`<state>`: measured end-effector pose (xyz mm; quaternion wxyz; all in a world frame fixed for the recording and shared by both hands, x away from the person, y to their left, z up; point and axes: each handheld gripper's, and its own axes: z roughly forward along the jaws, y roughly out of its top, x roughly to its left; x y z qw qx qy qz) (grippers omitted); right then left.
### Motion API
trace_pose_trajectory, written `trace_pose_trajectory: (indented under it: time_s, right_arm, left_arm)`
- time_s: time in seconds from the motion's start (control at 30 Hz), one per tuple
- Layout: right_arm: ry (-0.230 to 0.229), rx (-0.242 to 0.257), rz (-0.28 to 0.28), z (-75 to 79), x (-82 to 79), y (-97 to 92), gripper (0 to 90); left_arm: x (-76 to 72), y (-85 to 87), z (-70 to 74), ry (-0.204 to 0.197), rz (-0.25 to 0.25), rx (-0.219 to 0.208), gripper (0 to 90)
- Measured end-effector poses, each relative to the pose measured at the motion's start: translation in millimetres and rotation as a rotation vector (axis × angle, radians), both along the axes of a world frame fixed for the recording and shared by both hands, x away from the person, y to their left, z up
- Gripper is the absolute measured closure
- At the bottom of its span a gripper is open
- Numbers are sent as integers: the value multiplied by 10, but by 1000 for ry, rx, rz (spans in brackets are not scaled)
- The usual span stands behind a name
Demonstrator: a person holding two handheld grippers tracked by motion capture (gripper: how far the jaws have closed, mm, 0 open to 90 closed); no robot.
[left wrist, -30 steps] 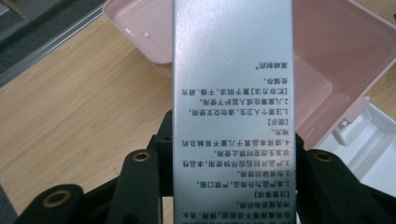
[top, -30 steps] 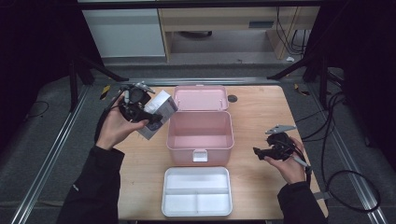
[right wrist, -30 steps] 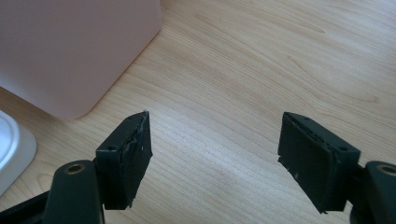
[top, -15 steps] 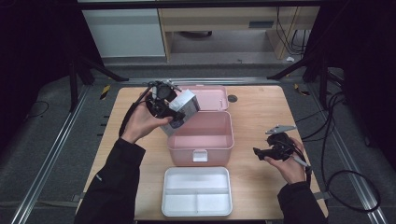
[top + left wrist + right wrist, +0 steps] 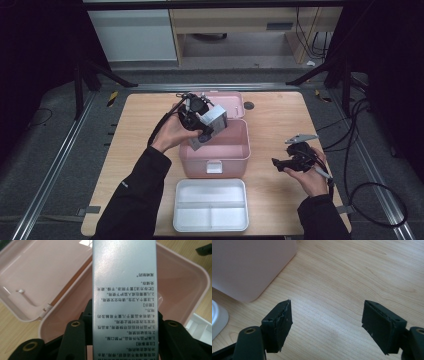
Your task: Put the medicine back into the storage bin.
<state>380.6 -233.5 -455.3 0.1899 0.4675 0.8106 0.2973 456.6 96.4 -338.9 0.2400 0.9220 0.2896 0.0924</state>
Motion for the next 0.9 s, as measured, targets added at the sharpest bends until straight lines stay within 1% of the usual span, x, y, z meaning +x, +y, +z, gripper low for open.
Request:
trace_pose_trajectory:
  time_s: [0.03,0.07,0.1,0.13,0.17,0.27,0.3,0.47,0.5,0.53,0.6,0.67,0.7,0.73,0.8,0.9]
  right_arm:
    - [0,0,0,0,0,0,246]
    - [0,-1,-1,-1,0,-3,245]
    - [0,-1,-1,-1,0,-3,245]
    - [1,-3,0,-4,2,-2,244]
    - [1,-3,0,-4,2,-2,244]
    - [4,-7,2,-13,5,7,242]
    - [4,-7,2,-13,5,7,242]
    - [5,-9,2,-15,6,7,239]
    - [5,-9,2,-15,6,7,239]
    - [6,-9,3,-18,8,6,237]
    - [6,-11,4,-19,8,6,237]
    - [8,-12,5,-22,9,9,235]
    - [8,-13,7,-24,9,10,235]
    - [9,-13,7,-24,9,12,234]
    - [10,-17,8,-30,11,17,231]
    - [10,-17,8,-31,13,16,231]
  left_arm:
    - [9,-14,-30,4,-3,6,564]
    - [28,-34,-79,13,-7,24,563]
    - [28,-34,-79,13,-7,24,562]
    - [43,-53,-120,20,-15,38,562]
    - [43,-53,-120,20,-15,38,561]
    - [71,-87,-193,40,-33,54,560]
    - [71,-87,-193,40,-33,54,560]
    - [109,-137,-306,55,-47,86,557]
    - [109,-137,-306,55,-47,86,556]
    - [113,-153,-342,60,-50,95,556]
    - [110,-157,-369,57,-56,98,555]
    - [115,-151,-412,66,-52,86,554]
    - [121,-150,-437,75,-57,94,553]
    - [124,-154,-465,77,-60,112,552]
    - [125,-159,-496,74,-63,132,547]
    - [125,-157,-496,75,-67,128,540]
